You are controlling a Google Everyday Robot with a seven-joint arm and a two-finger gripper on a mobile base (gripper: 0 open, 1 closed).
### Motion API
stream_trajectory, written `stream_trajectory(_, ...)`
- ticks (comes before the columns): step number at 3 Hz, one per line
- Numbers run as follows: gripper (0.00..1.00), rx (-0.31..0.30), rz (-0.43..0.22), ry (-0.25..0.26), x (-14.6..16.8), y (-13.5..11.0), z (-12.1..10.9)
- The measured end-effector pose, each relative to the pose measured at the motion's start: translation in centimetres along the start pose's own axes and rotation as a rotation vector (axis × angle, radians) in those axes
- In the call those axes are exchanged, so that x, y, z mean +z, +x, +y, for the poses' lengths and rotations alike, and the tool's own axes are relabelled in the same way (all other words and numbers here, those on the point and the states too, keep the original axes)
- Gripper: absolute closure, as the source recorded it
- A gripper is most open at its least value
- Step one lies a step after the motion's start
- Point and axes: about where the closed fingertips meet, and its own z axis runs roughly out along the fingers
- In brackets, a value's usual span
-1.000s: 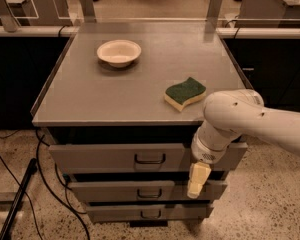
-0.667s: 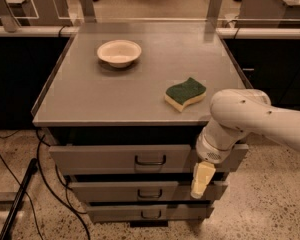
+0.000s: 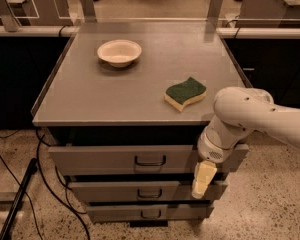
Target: Open top drawer
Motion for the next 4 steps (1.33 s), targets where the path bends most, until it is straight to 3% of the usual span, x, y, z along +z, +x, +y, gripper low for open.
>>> stream_trajectory(4,0.0,0.038,-0.072,-0.072,-0.76,0.56,1.0)
